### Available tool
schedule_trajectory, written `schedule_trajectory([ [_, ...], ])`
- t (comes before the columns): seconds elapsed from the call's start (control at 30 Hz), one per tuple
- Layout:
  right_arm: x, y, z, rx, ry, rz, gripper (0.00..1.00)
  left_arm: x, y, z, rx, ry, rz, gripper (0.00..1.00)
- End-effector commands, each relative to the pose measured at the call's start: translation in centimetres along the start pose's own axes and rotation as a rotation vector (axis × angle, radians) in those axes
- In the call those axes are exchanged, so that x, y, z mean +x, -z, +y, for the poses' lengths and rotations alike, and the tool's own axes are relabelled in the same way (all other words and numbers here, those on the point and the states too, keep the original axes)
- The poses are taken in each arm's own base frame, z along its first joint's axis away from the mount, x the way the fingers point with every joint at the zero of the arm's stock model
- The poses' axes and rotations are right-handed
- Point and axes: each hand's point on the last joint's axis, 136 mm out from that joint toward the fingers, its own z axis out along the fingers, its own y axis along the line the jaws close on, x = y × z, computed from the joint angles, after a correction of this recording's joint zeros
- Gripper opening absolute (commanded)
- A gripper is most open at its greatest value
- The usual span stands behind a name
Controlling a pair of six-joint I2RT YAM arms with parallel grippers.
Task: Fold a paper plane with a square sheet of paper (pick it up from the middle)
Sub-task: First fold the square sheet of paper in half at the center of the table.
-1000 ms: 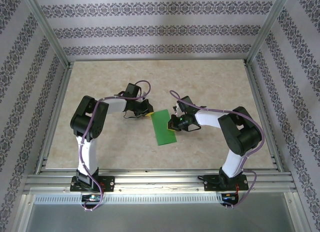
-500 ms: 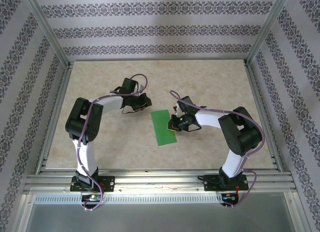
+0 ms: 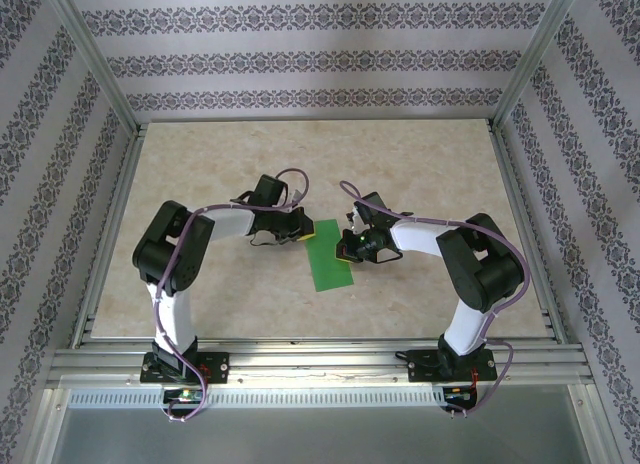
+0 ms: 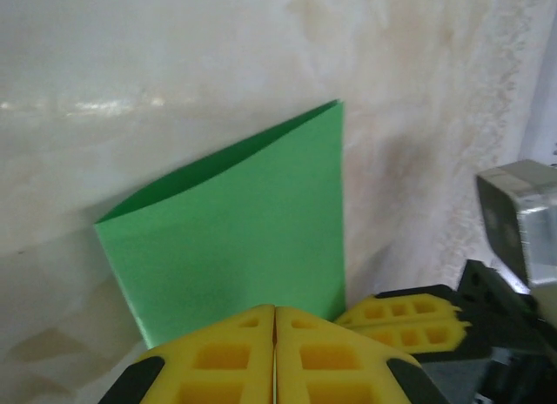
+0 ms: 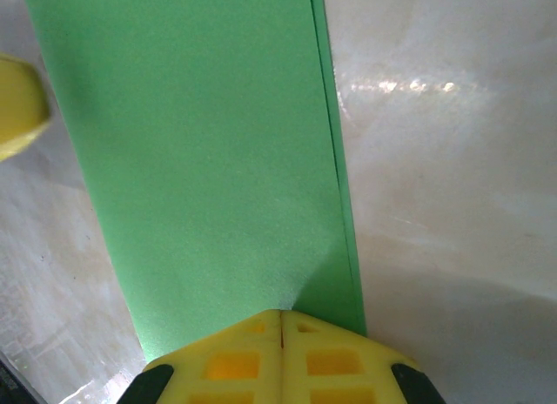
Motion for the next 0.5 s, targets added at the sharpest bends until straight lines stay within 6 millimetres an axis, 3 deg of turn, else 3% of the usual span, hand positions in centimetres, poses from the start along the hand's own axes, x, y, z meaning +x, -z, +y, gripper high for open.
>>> schedule_trajectory([
  [0.0,3.8,-0.8,-5.6,0.204,-0.086,0.106,0.0,-0.1,-0.8,1.7,-0.043,-0.002,-0.007,0.1],
  [0.27,3.9,-0.7,-5.8,0.211,-0.084,0.107,0.0,-1.6,-0.7,4.9,-0.105,0.094,-0.07,0.11],
  [0.47,3.9,-0.7,-5.7,0.208,-0.082,0.108,0.0,-3.2,0.2,5.9,-0.132,0.162,-0.112,0.11],
])
